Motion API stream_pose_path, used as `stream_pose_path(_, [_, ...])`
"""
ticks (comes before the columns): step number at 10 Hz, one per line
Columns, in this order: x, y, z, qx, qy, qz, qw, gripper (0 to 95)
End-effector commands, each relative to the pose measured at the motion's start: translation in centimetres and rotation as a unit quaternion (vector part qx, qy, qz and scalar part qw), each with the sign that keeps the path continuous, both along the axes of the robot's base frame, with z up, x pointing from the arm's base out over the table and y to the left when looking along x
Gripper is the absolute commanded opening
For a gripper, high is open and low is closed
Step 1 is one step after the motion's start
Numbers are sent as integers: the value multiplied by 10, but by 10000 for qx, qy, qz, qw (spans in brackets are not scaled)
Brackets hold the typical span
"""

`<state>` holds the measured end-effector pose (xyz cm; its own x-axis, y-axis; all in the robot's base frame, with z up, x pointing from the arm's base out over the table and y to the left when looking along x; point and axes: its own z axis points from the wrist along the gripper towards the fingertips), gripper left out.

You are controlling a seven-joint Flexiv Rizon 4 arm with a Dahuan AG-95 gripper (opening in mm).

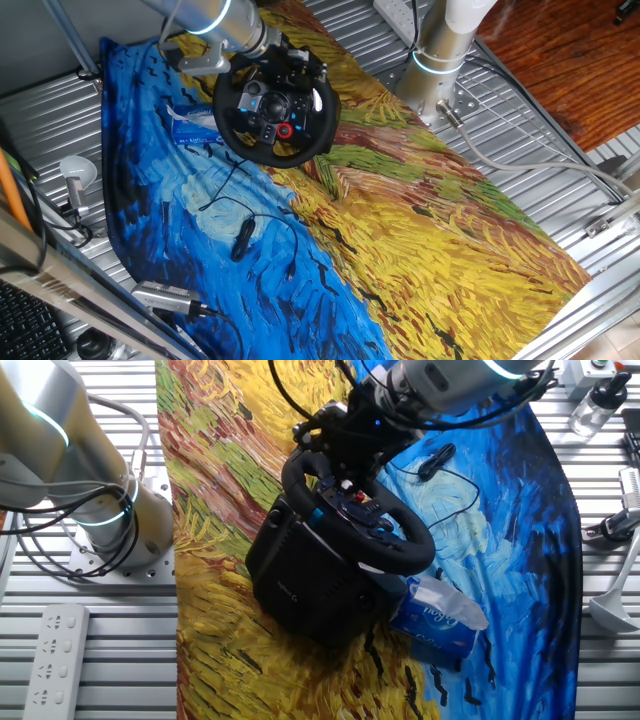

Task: Rotate the steering wheel 90 degrees clockwise

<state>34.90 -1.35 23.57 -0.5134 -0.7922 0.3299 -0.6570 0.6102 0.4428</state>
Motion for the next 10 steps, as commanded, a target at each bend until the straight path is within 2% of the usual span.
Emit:
stream_pose_path(1, [1,0,1,53,33,9,10000,570])
stream_pose_path(2, [1,2,3,26,33,-20,10000,760])
stream_pose_path(3, [1,11,12,-55,24,-50,10000,760])
stream_pose_path(4, [1,14,14,-84,18,-54,9999,760])
stream_pose_path(7, [1,23,20,-48,52,-1,10000,760])
stream_pose_path(8, [1,26,20,19,73,76,9999,760])
stream_pose_path(9, [1,25,17,64,69,80,9999,950])
stream_pose_path(10, [1,25,14,97,59,57,9999,950])
